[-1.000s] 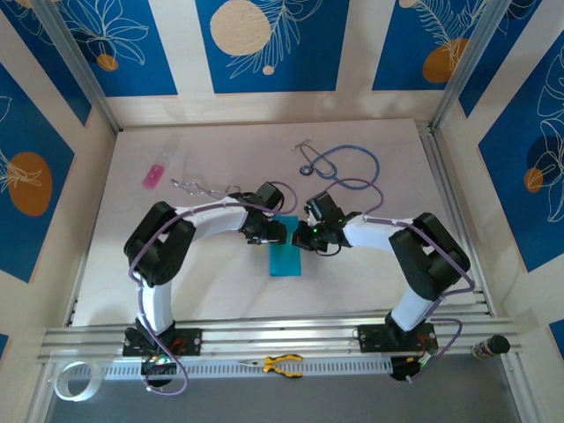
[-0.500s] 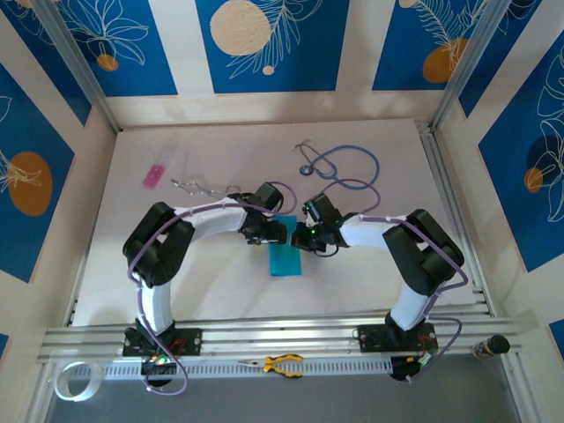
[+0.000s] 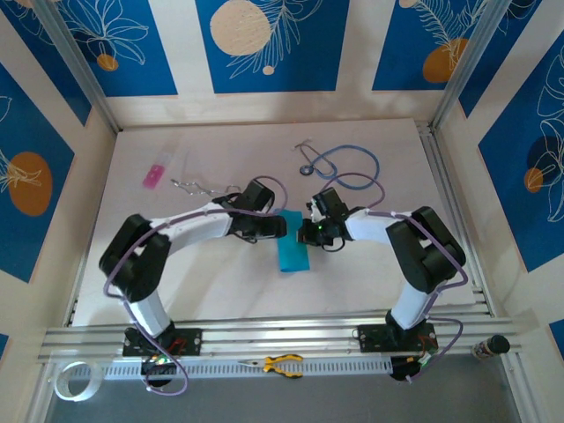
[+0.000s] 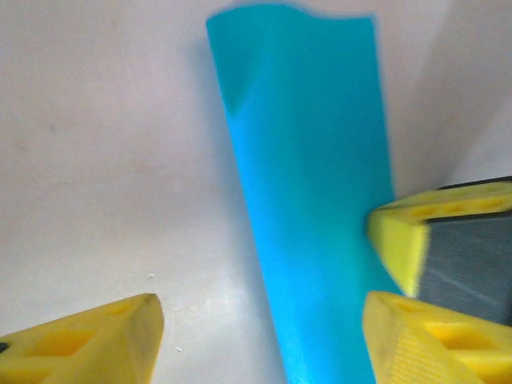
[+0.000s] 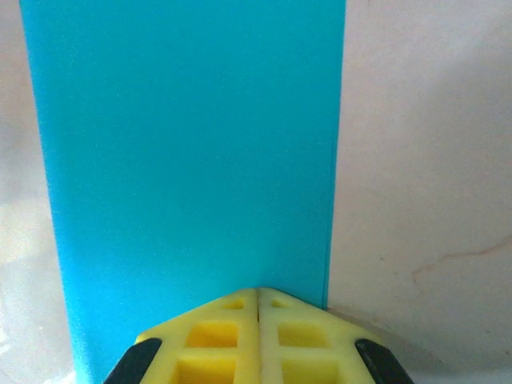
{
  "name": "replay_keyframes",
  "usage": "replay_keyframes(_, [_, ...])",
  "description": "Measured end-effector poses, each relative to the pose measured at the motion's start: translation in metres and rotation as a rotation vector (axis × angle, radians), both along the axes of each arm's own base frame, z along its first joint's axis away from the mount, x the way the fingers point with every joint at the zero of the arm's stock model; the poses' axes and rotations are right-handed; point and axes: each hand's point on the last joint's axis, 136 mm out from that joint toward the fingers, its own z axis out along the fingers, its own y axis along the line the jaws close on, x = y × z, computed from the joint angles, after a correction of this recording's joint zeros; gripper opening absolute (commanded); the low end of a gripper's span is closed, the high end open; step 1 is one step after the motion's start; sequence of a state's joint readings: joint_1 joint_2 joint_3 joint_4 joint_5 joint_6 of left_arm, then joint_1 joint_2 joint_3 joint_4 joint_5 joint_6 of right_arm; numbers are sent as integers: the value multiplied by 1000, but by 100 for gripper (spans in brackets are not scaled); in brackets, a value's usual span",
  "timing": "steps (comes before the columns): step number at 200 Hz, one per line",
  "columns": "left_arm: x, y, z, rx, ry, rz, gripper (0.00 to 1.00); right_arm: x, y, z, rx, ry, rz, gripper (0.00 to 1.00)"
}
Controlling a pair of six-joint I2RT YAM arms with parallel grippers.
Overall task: Fold a paper plane with a square sheet of paper (pick it up from the middle)
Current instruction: First fold the square sheet of paper in half at the center of the table.
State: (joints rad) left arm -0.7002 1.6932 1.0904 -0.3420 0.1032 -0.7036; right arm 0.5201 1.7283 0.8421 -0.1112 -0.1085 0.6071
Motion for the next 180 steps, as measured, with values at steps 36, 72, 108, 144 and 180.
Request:
replay_keyframes(36, [12, -2, 31, -192, -68, 14, 3, 2, 1, 0, -17, -7, 41, 0])
replay_keyframes(72, [17, -24, 29, -377, -28, -51, 0, 2, 1, -1, -15, -7, 52, 0])
replay_keyframes(108, [16, -43, 15, -457, 26, -100, 0, 3, 1, -1, -15, -8, 53, 0])
replay_keyframes(144, [9, -43, -3, -459, 71, -106, 0, 3, 1, -1, -15, -8, 52, 0])
replay_keyframes(180, [0, -37, -25, -435, 110, -97, 0, 2, 1, -1, -15, -7, 52, 0])
